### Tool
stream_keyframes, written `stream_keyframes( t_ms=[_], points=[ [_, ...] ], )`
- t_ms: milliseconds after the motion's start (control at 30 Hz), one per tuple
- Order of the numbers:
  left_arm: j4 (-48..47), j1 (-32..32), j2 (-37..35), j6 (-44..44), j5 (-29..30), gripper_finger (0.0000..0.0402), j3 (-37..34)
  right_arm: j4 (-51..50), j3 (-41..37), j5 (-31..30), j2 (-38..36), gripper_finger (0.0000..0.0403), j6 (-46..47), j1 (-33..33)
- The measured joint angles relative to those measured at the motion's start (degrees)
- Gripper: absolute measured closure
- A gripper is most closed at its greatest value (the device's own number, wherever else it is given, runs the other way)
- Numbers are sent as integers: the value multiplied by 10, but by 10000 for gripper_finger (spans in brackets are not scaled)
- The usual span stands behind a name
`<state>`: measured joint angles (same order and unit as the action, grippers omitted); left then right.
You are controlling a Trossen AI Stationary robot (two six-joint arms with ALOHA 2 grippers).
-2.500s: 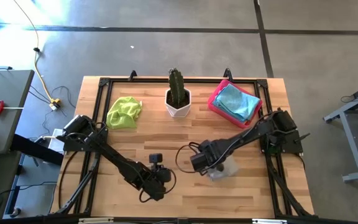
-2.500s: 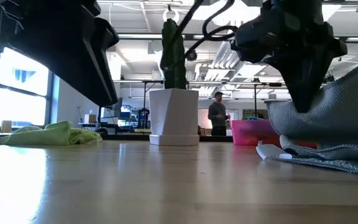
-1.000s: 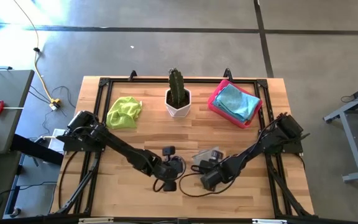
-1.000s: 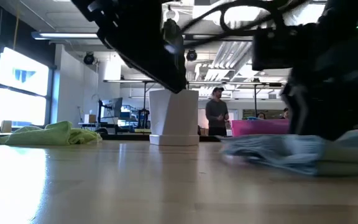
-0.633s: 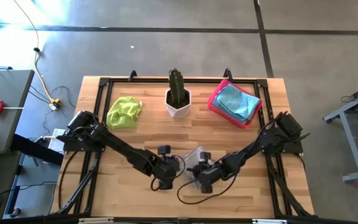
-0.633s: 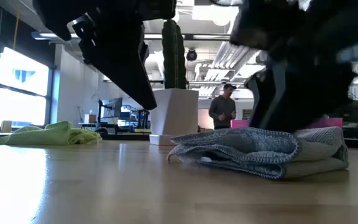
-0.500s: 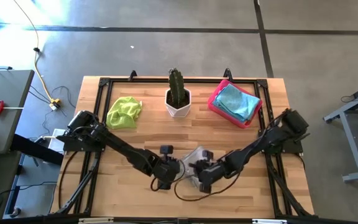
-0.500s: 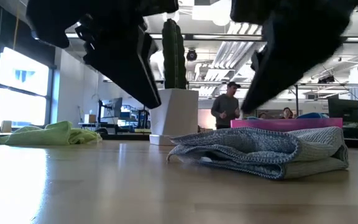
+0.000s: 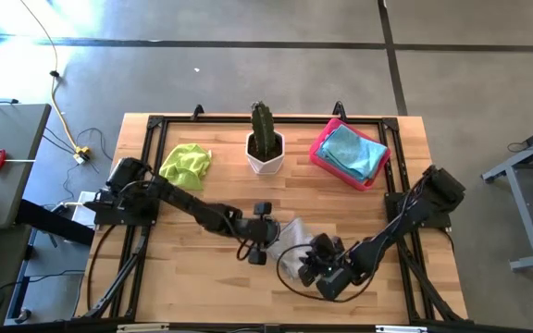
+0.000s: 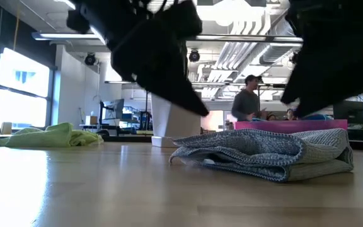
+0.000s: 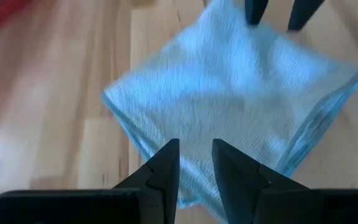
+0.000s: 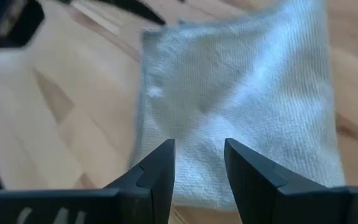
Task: Fold microfiber towels
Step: Put the gray microfiber towel into the red bin
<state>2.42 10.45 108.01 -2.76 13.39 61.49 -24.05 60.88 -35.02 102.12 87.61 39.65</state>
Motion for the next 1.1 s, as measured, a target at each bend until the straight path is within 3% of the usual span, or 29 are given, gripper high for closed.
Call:
stream_keyframes(
  t_ms=[367, 533, 700, 800, 933, 1100],
  points=[
    [75, -6, 83, -15, -80, 316, -15, -95, 0, 12, 33, 270, -1, -13],
    [74, 17, 89, -81, -74, 316, -14, -162, 0, -65, 33, 270, -110, -36],
    [100, 56, 90, -206, -82, 316, -15, -182, 0, -141, 33, 270, -223, -74],
    [116, 73, 92, -257, -53, 316, -16, -184, 1, -118, 26, 270, -262, -93],
    [113, 85, 94, -274, 36, 316, -1, -198, 2, -60, -10, 270, -284, -100],
    [119, 78, 93, -179, 88, 316, 31, -208, 2, 30, -71, 270, -212, -71]
  ],
)
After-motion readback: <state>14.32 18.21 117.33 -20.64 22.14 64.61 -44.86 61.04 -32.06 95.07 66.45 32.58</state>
